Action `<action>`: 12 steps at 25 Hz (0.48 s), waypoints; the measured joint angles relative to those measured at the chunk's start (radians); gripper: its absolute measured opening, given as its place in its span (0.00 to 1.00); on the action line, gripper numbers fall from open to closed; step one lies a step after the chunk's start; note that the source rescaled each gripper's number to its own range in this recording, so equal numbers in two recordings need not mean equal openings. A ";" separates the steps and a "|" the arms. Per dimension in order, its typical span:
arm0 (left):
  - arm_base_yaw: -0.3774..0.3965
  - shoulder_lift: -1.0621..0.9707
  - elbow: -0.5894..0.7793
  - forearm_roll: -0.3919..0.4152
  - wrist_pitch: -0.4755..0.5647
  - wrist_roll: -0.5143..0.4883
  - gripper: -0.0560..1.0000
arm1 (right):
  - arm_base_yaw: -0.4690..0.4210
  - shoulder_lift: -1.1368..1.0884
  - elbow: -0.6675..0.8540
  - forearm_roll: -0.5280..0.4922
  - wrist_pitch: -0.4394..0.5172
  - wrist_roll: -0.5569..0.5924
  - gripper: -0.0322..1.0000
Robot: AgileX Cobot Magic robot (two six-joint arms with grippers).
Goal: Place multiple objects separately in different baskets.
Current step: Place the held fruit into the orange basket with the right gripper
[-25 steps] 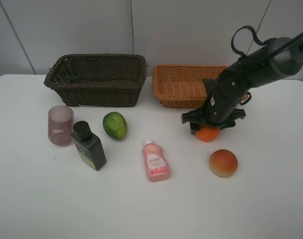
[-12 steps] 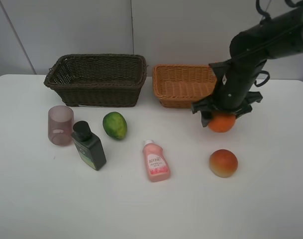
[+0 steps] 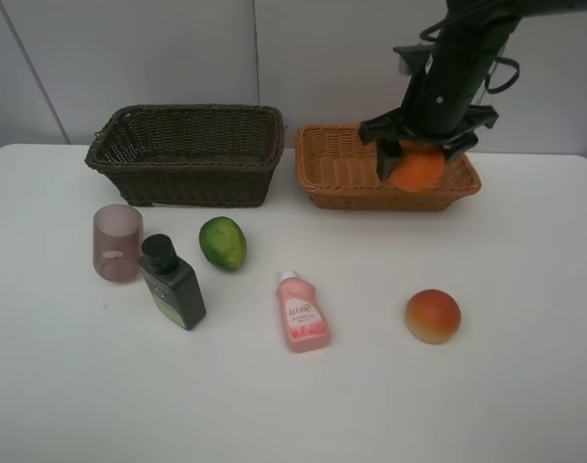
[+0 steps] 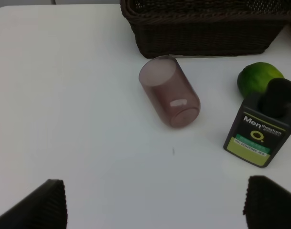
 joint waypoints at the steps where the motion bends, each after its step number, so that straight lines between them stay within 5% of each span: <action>1: 0.000 0.000 0.000 0.000 0.000 0.000 0.92 | -0.007 0.025 -0.034 -0.005 0.015 -0.001 0.46; 7: 0.000 0.000 0.000 0.000 0.000 0.000 0.92 | -0.038 0.158 -0.236 -0.050 0.031 -0.001 0.46; 12: 0.000 0.000 0.000 0.000 0.000 0.000 0.92 | -0.059 0.234 -0.275 -0.058 -0.069 -0.001 0.46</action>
